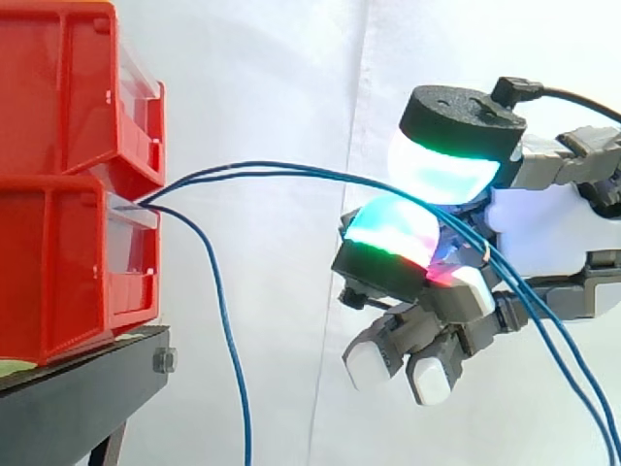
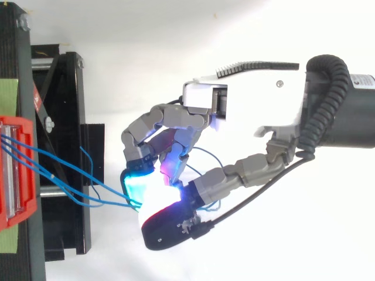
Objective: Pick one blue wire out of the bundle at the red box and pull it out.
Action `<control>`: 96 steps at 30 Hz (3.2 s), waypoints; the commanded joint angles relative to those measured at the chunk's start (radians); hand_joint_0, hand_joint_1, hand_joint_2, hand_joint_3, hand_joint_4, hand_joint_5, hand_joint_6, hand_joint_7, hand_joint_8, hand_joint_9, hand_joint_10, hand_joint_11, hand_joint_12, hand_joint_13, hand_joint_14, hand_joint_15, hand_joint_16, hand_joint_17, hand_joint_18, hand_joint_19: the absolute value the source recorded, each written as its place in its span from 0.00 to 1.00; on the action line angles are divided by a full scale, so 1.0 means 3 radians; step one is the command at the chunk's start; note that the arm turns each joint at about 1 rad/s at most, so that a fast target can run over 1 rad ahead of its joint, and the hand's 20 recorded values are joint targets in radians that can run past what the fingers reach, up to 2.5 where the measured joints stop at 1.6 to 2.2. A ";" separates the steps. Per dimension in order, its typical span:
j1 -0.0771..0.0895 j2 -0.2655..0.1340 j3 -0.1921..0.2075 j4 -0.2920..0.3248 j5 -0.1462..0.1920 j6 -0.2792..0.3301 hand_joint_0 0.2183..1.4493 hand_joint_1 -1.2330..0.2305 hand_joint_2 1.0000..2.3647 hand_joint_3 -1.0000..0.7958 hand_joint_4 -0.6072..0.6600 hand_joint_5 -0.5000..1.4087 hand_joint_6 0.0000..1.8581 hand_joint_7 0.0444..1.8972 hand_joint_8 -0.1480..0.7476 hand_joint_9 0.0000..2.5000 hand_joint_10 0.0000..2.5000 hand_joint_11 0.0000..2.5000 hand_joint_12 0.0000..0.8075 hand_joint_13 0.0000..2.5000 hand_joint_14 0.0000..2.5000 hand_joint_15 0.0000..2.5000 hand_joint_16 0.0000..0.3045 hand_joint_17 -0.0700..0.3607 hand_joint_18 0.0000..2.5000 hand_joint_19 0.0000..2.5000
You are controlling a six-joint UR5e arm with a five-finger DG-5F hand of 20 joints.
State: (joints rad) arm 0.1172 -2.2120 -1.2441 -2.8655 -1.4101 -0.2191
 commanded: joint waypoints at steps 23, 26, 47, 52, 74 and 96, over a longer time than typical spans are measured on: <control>0.0013 0.0000 0.0000 0.0005 -0.0004 -0.0001 0.36 0.24 0.01 0.44 0.67 0.16 0.47 0.56 0.56 0.32 0.01 0.27 0.57 0.25 0.00 0.12 0.20 0.48 0.28 0.17; 0.0013 0.0000 0.0000 0.0010 -0.0004 -0.0001 0.33 0.28 0.01 0.43 0.70 0.16 0.47 0.60 0.55 0.32 0.01 0.24 0.57 0.25 0.00 0.12 0.20 0.48 0.28 0.17; 0.0008 0.0000 0.0000 0.0010 -0.0004 0.0004 0.40 0.20 0.00 0.28 0.72 0.17 0.46 0.53 0.57 0.34 0.01 0.28 0.56 0.26 0.00 0.12 0.20 0.48 0.30 0.15; 0.0003 0.0000 0.0000 0.0005 -0.0009 0.0004 0.29 0.33 0.00 0.28 0.73 0.21 0.38 0.64 0.54 0.36 0.01 0.20 0.55 0.26 0.00 0.12 0.20 0.47 0.29 0.17; 0.0003 0.0000 0.0000 0.0005 -0.0014 0.0004 0.31 0.26 0.01 0.43 0.66 0.17 0.47 0.59 0.59 0.37 0.01 0.30 0.58 0.27 0.00 0.14 0.20 0.48 0.29 0.18; 0.0013 0.0000 0.0000 0.0005 -0.0004 -0.0001 0.25 0.39 0.01 0.37 0.66 0.18 0.47 0.56 0.59 0.39 0.01 0.29 0.59 0.26 0.00 0.14 0.21 0.49 0.28 0.20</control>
State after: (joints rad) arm 0.1211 -2.2120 -1.2438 -2.8636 -1.4122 -0.2201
